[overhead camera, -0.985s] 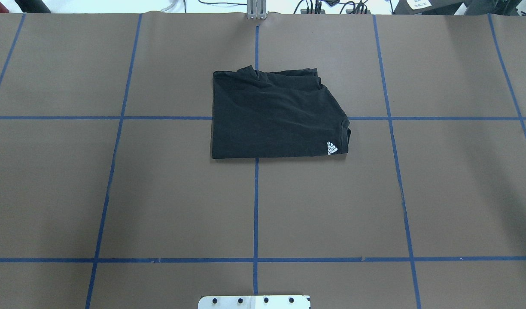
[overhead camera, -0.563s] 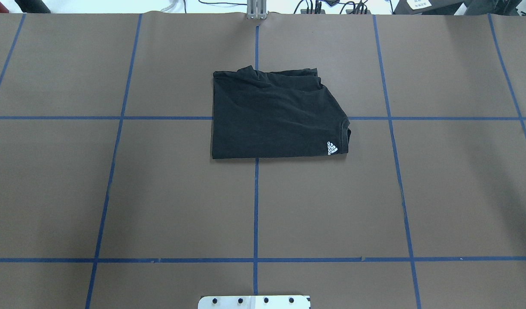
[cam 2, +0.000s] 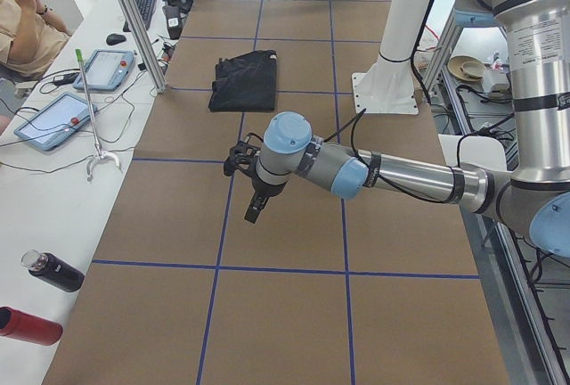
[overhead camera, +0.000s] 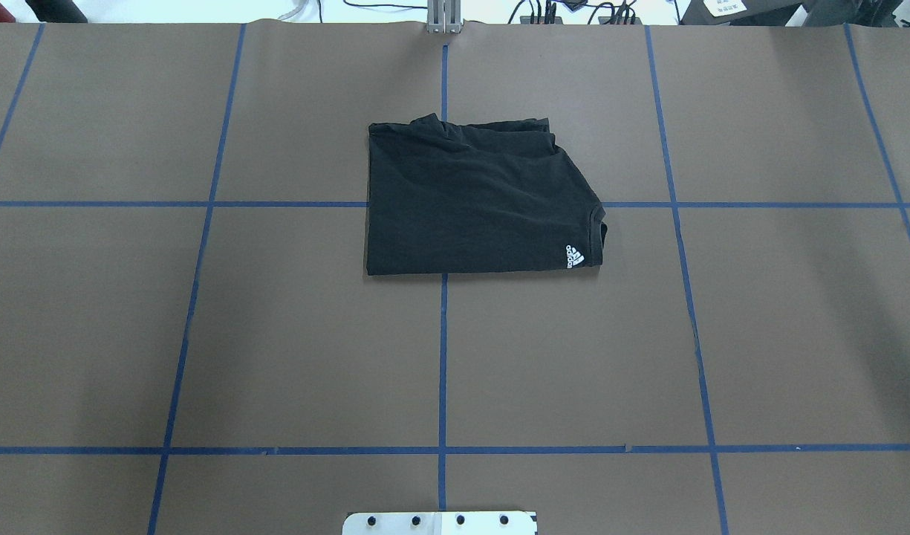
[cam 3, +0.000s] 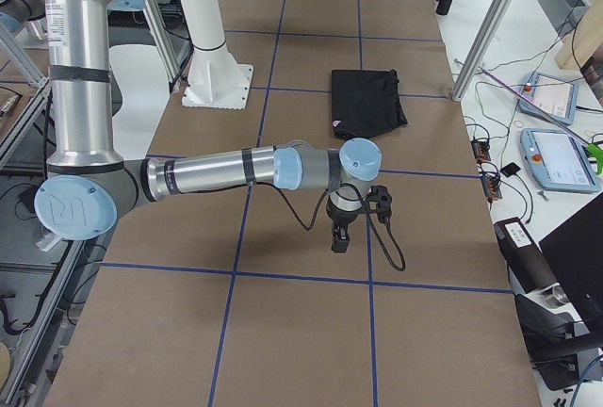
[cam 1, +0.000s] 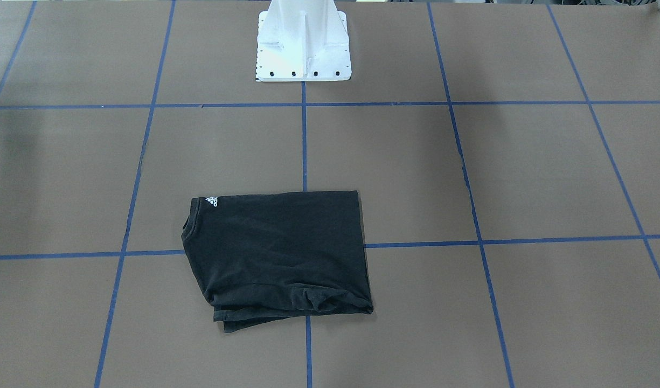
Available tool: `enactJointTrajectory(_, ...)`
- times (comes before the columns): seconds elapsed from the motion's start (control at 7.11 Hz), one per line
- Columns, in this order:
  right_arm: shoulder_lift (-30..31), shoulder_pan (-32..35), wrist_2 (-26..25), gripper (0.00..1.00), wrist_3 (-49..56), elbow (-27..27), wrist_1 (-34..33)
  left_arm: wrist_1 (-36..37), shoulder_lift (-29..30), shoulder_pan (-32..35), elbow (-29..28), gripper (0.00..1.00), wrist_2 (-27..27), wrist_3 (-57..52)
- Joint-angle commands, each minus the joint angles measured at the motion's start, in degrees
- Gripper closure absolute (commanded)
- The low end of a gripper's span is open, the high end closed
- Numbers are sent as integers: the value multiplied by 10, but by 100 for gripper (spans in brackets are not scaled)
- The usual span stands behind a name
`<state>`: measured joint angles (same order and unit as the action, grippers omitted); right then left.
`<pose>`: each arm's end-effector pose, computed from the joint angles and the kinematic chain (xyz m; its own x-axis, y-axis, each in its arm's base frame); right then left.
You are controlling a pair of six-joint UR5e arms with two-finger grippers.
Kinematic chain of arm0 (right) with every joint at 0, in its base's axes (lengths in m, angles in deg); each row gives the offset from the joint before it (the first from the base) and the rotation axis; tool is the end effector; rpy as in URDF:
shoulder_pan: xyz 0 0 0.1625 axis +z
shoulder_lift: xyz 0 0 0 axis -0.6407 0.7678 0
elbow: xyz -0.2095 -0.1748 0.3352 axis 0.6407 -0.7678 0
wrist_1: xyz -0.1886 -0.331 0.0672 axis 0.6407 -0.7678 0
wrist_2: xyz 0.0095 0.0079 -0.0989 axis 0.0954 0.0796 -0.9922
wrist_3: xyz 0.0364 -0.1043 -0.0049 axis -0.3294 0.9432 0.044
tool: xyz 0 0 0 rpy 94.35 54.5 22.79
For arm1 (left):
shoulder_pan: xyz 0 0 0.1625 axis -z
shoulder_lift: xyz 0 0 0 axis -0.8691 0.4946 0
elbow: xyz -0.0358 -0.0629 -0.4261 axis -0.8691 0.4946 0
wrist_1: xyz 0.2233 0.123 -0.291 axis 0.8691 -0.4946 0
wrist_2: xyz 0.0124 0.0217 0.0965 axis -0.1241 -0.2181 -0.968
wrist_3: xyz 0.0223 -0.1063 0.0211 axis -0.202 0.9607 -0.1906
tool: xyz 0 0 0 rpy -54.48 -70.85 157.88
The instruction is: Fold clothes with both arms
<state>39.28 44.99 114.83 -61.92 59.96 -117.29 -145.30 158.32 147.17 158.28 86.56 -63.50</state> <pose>0.0130 -0.4600 0.6080 0.6976 -0.0581 0.7141 0.0819 0.9966 0.0010 -0.0319 -0.3936 0.5476 0.6771 0.3403 -0.6525 -0.0363 0.9010 0.4322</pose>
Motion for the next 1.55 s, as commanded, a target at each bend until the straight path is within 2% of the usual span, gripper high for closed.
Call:
enactJointTrajectory(0.0,1,2,7,0,-2,-6,0,2,1,0,2,0,1,0)
enactJointTrajectory(0.14,2,2,19,0,-2,-1,0,1,0,0,1,0,-1,0)
enactJointTrajectory(0.28,1,2,16,0,-2,-13,0,-3,-5,1,9,0,2,-1)
enactJointTrajectory(1.41,2,2,15,0,-3,-3,0,-1,1,0,-4,0,-3,0)
